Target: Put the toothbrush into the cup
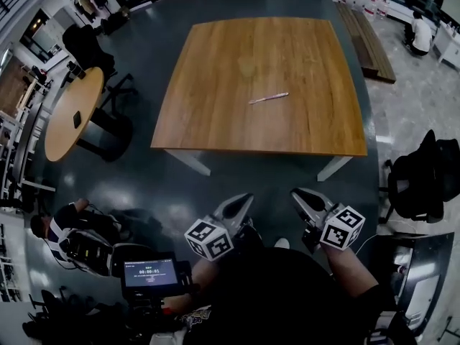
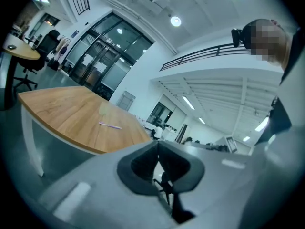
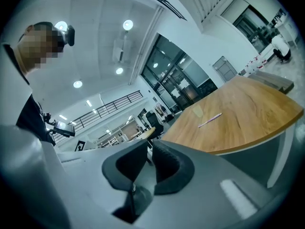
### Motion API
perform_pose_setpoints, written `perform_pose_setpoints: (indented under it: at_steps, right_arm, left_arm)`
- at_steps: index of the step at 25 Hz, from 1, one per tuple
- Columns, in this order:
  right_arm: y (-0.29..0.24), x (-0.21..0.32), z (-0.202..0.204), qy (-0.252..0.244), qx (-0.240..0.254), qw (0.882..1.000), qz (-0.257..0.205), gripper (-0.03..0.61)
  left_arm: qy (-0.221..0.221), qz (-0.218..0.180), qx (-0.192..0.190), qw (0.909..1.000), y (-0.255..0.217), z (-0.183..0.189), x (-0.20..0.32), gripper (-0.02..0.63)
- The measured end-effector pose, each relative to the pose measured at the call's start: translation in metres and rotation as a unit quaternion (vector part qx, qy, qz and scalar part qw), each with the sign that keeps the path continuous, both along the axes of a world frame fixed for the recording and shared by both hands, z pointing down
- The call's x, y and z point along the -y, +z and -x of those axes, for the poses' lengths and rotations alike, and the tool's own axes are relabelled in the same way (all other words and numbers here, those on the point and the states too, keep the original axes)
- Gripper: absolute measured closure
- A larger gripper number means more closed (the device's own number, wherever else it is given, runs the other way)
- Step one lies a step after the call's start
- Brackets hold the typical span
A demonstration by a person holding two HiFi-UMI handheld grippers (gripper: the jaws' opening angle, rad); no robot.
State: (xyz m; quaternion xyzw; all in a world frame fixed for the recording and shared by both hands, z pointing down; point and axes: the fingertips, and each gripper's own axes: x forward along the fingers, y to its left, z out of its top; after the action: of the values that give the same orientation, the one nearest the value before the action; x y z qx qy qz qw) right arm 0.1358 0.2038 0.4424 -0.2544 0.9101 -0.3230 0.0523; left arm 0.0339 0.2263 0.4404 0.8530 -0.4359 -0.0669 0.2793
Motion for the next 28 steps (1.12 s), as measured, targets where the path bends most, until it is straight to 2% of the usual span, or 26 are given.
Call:
perform_pose_setpoints:
  at_steps: [2,5,7,8,9,10,13,14,15,17,18,22,25,28]
  right_arm:
    - [0.012,0.021,0.006,-0.021,-0.033,0.999,-0.009,0.534]
    - [0.037,0.063,0.022,-0.053,-0.108,0.992,-0.032,0.518]
    - [0.056,0.103,0.031,-0.076,-0.182,0.979,-0.061,0.518]
    - [0.069,0.123,0.031,-0.091,-0.234,0.965,-0.08,0.518]
    - [0.083,0.144,0.028,-0.109,-0.295,0.944,-0.1,0.518]
    - [0.097,0.167,0.026,-0.13,-0.358,0.916,-0.123,0.517]
    - [0.131,0.232,0.031,-0.203,-0.514,0.811,-0.192,0.509]
    - [0.14,0.252,0.033,-0.23,-0.547,0.778,-0.205,0.511]
    - [0.149,0.27,0.036,-0.257,-0.572,0.75,-0.21,0.512]
    - [0.166,0.303,0.042,-0.298,-0.605,0.708,-0.209,0.506]
    - [0.173,0.317,0.046,-0.313,-0.615,0.694,-0.206,0.498]
    - [0.188,0.352,0.057,-0.372,-0.623,0.661,-0.193,0.494]
    - [0.2,0.364,0.057,-0.421,-0.628,0.623,-0.199,0.494]
    - [0.219,0.362,0.051,-0.469,-0.614,0.603,-0.199,0.494]
  left_arm:
    - [-0.01,0.011,-0.005,0.9999,0.012,0.009,0.02,0.615]
    - [-0.009,0.025,-0.009,0.9996,0.026,0.026,0.056,0.615]
    - [0.0,0.03,-0.014,0.9995,0.033,0.038,0.087,0.614]
    - [0.005,0.035,-0.019,0.9992,0.037,0.04,0.102,0.615]
    - [0.011,0.041,-0.023,0.9988,0.041,0.042,0.118,0.615]
    - [0.019,0.044,-0.024,0.9986,0.043,0.044,0.135,0.615]
    - [0.044,0.041,-0.016,0.9981,0.039,0.062,0.181,0.614]
    - [0.048,0.041,-0.016,0.9979,0.037,0.07,0.194,0.614]
    - [0.048,0.044,-0.017,0.9977,0.038,0.079,0.205,0.615]
    - [0.04,0.061,-0.019,0.9972,0.044,0.097,0.222,0.614]
    - [0.034,0.069,-0.02,0.9968,0.047,0.104,0.227,0.614]
    - [0.009,0.097,-0.026,0.9949,0.056,0.113,0.237,0.615]
    - [-0.018,0.11,-0.028,0.9934,0.06,0.112,0.245,0.614]
    - [-0.062,0.112,-0.041,0.991,0.062,0.105,0.251,0.614]
